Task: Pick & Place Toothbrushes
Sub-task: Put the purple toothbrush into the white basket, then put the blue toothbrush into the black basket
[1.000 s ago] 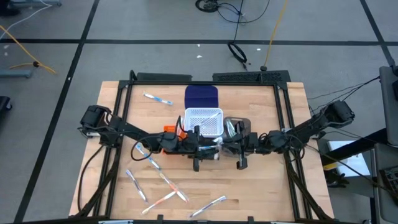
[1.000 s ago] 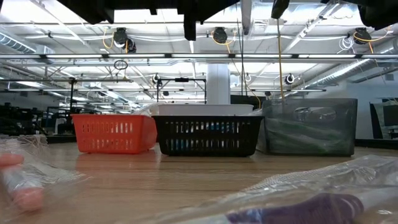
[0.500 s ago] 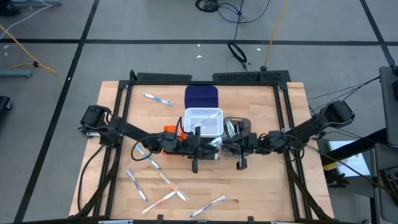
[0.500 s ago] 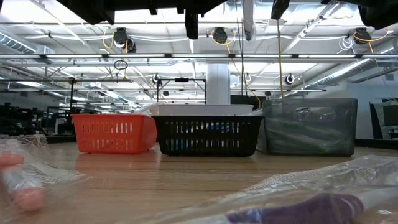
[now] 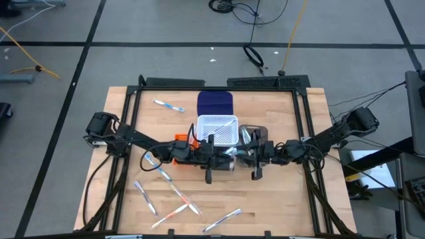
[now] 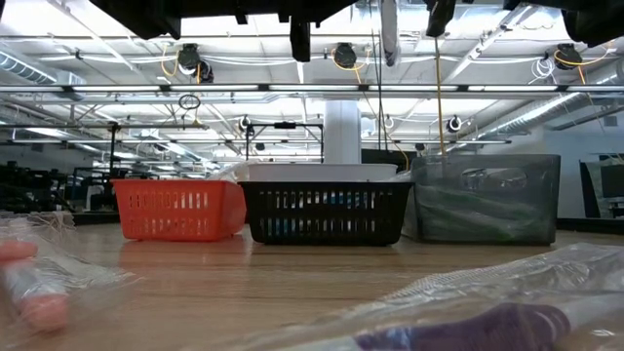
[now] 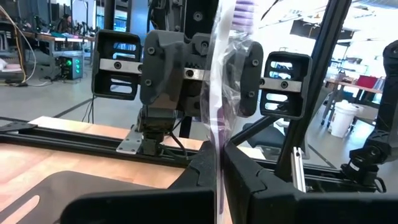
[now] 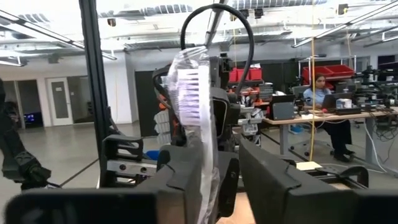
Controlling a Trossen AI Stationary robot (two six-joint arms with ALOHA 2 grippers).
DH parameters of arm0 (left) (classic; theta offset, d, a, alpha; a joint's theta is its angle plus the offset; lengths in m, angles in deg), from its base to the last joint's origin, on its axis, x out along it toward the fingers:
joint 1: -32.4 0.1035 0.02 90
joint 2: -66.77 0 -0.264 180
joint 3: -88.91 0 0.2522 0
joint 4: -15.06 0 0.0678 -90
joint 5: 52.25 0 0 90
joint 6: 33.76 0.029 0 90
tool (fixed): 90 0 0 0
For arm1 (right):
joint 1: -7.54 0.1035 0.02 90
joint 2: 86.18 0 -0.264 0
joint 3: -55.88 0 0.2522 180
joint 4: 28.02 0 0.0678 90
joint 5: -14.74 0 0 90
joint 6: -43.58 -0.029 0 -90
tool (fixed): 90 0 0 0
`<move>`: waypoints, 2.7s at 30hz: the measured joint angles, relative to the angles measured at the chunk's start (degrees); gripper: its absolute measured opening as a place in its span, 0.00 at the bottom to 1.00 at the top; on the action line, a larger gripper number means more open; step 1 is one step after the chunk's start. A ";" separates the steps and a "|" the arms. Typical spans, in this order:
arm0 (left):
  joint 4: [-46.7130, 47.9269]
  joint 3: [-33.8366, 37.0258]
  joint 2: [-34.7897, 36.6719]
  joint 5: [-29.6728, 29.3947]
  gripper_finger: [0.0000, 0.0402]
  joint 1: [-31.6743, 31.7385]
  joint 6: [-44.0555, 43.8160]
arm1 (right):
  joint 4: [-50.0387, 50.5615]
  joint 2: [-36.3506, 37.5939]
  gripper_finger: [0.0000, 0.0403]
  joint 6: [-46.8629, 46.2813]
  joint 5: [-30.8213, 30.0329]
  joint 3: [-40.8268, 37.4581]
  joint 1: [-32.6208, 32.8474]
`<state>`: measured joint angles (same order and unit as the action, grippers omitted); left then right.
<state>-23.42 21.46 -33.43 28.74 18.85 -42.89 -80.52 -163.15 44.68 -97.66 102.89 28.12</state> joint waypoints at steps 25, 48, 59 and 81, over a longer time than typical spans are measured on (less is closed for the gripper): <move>37.49 -0.07 13.94 -19.82 0.00 4.71 5.19 | 27.97 7.39 0.33 -13.86 -7.38 -0.04 1.69; 47.81 -0.07 13.39 -17.78 0.01 12.39 -0.17 | 30.97 5.35 0.33 -15.87 -7.54 -0.04 8.78; 49.62 -0.07 13.11 -16.43 0.02 14.04 -0.24 | 30.95 5.35 0.33 -15.87 -7.56 -0.04 8.78; 48.85 -0.07 13.09 -11.82 0.21 20.67 0.96 | 28.70 5.35 0.33 -6.88 -7.60 -0.04 5.93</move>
<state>25.43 21.39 -20.34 16.92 39.52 -41.93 -51.82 -157.79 37.80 -105.26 102.85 34.06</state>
